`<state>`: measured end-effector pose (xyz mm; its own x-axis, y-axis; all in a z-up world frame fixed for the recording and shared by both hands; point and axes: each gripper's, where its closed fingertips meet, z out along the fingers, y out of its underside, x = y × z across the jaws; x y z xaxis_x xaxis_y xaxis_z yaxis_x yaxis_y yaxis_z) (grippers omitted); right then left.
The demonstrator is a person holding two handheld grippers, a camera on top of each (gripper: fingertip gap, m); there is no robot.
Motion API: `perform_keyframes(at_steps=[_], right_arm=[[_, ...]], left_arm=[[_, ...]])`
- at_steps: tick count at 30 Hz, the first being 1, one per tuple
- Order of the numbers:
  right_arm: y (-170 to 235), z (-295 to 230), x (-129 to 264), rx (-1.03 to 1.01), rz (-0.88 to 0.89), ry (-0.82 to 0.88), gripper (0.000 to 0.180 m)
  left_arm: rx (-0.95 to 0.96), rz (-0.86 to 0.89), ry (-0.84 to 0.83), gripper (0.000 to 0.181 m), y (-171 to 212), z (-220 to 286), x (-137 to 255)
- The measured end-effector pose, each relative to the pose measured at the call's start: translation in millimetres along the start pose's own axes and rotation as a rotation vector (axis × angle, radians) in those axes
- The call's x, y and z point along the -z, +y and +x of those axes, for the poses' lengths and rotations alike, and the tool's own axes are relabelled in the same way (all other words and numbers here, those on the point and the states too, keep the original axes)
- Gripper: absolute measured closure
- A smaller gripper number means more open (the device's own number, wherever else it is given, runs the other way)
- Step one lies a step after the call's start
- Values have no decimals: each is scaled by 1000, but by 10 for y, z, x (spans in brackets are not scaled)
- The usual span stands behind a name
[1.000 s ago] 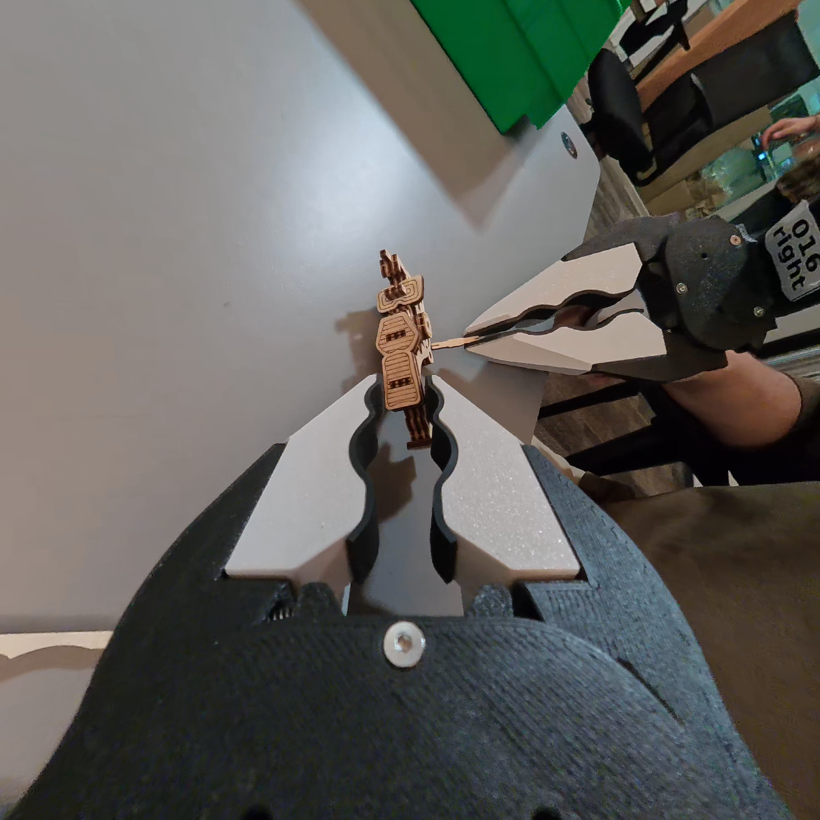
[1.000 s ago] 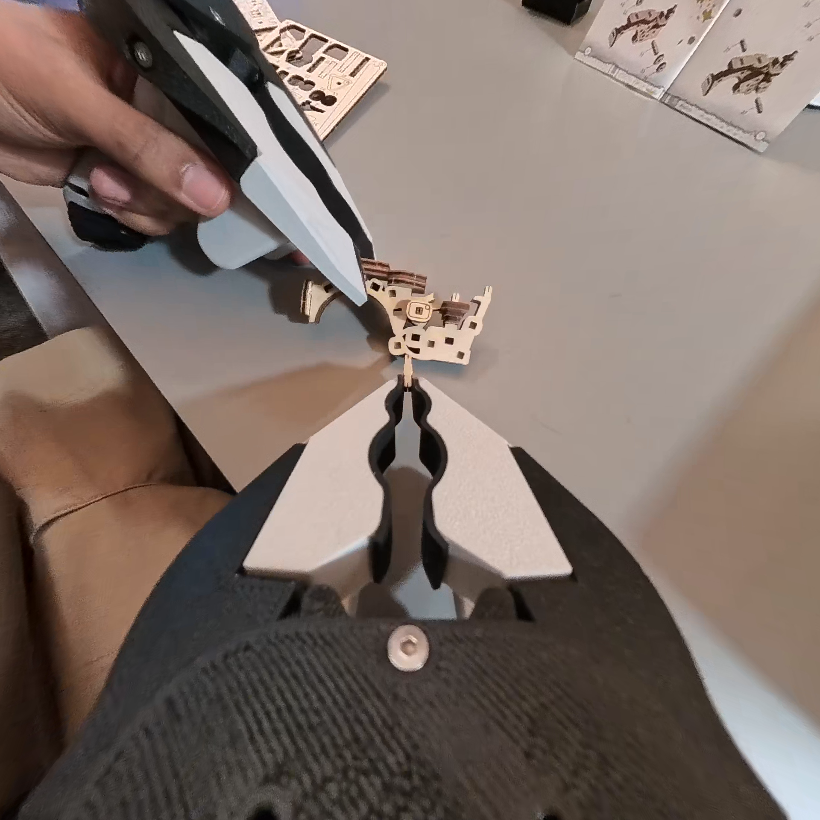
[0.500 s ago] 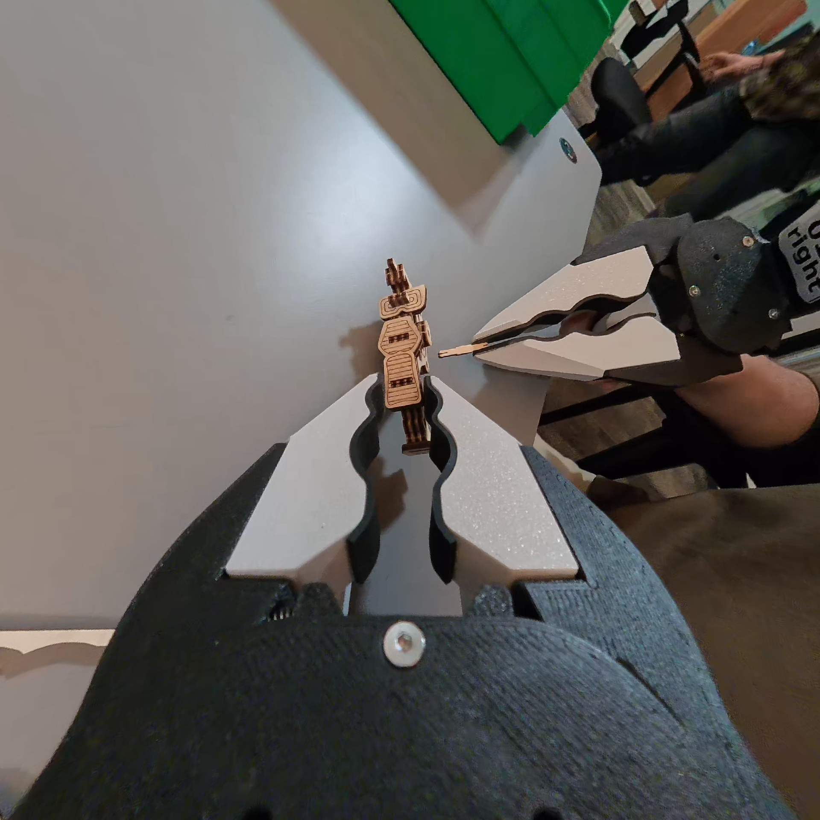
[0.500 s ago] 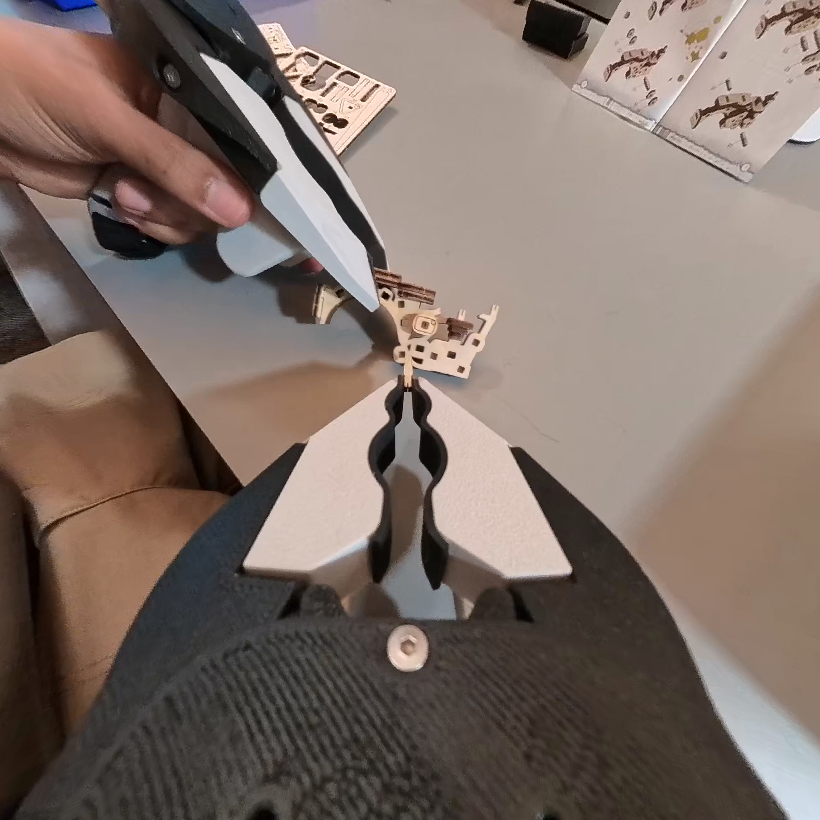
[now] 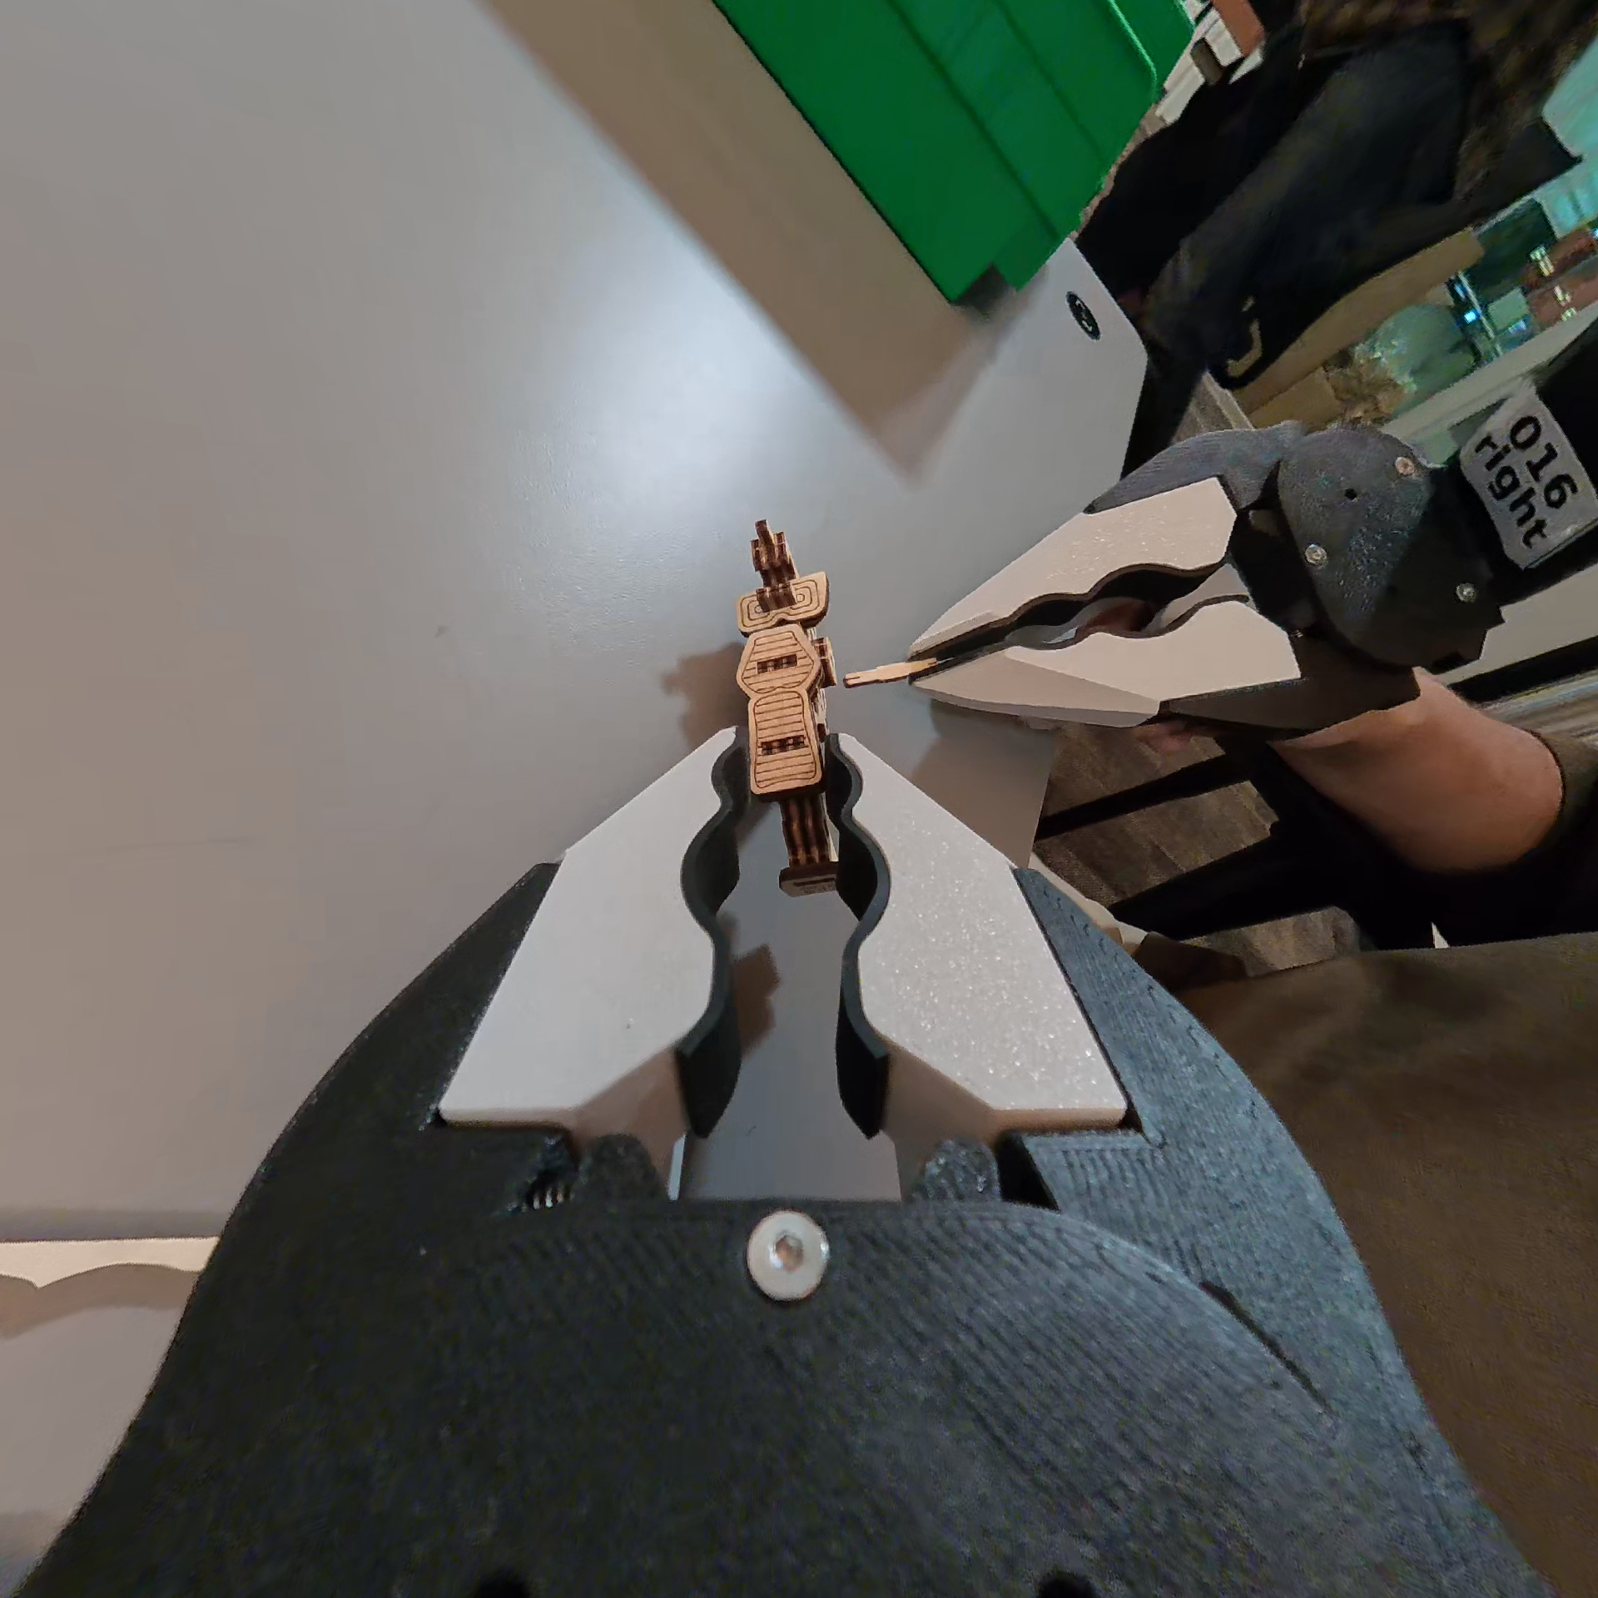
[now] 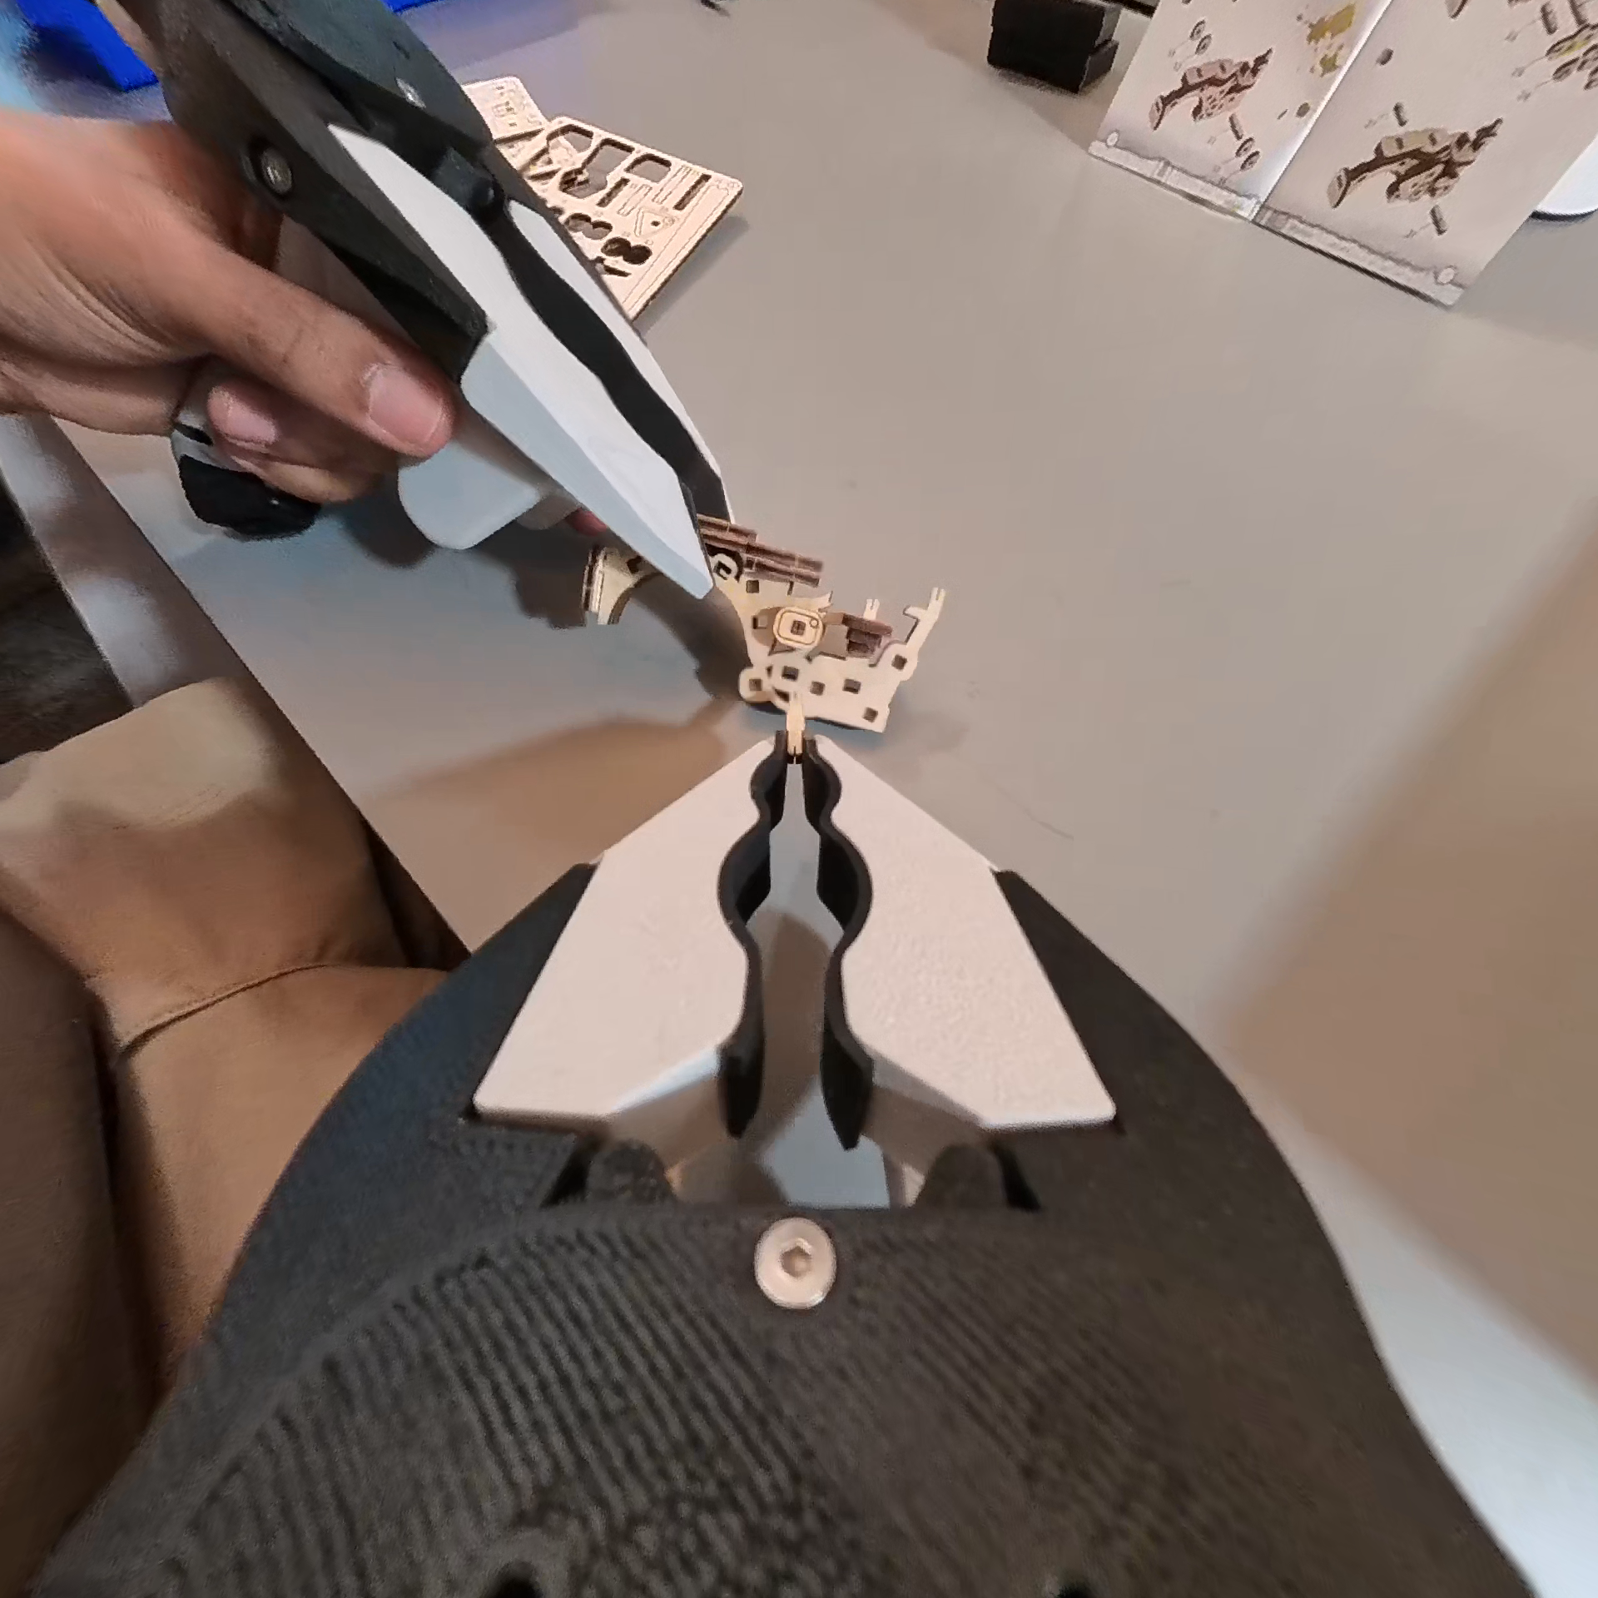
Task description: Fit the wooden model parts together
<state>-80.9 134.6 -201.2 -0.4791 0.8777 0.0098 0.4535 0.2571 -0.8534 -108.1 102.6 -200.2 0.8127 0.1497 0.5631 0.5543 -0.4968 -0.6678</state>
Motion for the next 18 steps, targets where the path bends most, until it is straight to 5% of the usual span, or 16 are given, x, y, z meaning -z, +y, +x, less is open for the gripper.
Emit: perform_keyframes(at_steps=[10,18], right_arm=[[13,0,-34,-302,2,-129,178],[31,-11,-46,-237,-17,-99,178]], left_arm=[[-40,-25,-25,167,40,24,-41],[-29,-28,-17,167,51,22,-49]])
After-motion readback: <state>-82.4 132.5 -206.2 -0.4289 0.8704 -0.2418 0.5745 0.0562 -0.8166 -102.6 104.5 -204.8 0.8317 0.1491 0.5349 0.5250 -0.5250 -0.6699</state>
